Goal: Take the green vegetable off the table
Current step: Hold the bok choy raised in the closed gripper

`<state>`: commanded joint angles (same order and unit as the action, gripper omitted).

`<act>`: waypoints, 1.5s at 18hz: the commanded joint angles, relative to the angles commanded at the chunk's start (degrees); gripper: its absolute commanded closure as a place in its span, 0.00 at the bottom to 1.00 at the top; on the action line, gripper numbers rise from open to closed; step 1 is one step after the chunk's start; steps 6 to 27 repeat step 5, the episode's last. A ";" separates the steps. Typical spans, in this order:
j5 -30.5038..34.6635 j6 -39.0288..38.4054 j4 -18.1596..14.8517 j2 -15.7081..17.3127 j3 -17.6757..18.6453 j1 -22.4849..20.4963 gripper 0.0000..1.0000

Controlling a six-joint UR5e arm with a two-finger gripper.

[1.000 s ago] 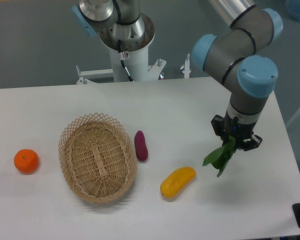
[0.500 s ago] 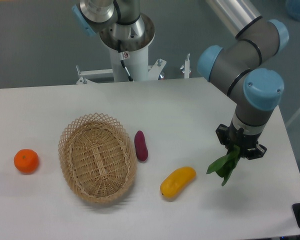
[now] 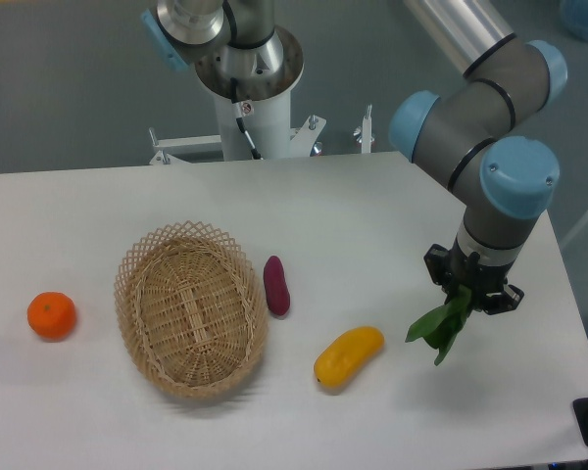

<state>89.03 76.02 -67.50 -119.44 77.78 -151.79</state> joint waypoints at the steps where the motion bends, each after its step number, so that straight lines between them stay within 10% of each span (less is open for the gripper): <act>1: 0.00 0.00 0.00 0.00 0.00 0.00 0.64; 27: 0.18 0.00 0.09 0.00 0.09 0.17 0.64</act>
